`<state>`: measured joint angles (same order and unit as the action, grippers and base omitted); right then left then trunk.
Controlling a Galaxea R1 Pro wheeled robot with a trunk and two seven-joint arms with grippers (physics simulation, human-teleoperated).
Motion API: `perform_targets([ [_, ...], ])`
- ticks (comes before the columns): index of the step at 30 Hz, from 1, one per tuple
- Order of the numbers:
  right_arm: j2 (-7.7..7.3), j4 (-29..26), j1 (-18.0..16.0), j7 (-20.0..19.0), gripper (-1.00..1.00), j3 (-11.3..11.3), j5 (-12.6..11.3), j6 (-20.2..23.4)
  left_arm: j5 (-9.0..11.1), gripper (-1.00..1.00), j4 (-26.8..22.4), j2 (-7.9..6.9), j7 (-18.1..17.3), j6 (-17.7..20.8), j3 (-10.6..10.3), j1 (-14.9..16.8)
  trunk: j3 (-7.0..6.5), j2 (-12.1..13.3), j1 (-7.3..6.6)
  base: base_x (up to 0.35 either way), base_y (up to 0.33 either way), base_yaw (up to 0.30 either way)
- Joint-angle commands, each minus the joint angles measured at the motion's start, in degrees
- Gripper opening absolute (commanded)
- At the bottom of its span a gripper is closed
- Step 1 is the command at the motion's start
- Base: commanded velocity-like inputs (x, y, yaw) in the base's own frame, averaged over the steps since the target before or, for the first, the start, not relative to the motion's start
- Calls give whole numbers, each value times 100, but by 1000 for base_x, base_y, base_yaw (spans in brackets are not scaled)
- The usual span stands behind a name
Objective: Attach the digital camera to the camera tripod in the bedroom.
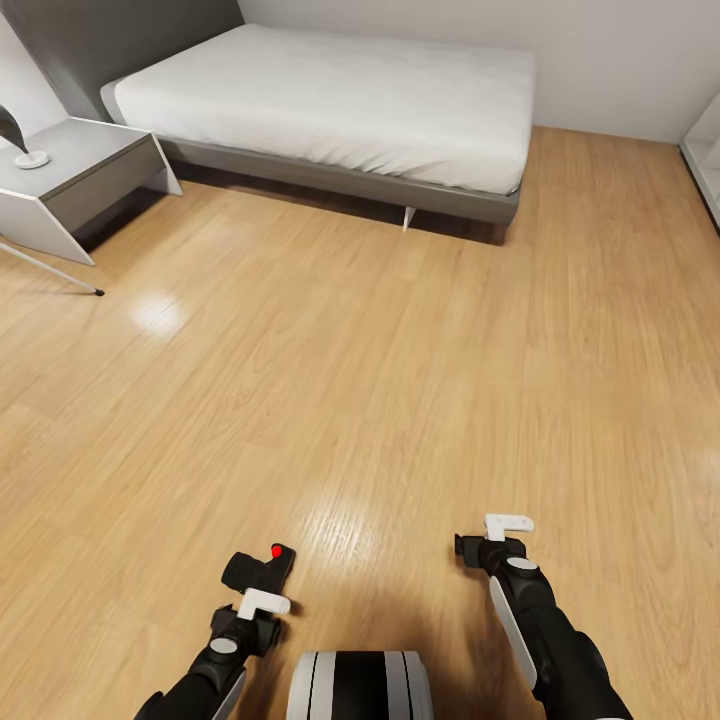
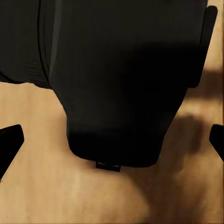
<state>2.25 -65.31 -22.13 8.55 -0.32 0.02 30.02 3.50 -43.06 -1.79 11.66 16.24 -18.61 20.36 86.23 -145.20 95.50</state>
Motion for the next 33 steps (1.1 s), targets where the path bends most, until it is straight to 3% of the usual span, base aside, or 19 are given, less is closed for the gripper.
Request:
perform_targets([
  [1, 3, -8, -1, 15, 100, -3, -1, 30, 37, 100, -10, -9, 52, 29, -41, 3, 4, -1, -1, 0, 0, 0],
  [12, 3, -8, -1, 15, 100, -3, 5, 30, 45, 100, 16, -14, 47, -227, -63, 3, 4, -1, -1, 0, 0, 0],
  [33, 3, -8, -1, 15, 100, -3, -2, 30, 45, 100, 16, -12, 58, -252, -63, 3, 4, -1, -1, 43, 0, 0],
])
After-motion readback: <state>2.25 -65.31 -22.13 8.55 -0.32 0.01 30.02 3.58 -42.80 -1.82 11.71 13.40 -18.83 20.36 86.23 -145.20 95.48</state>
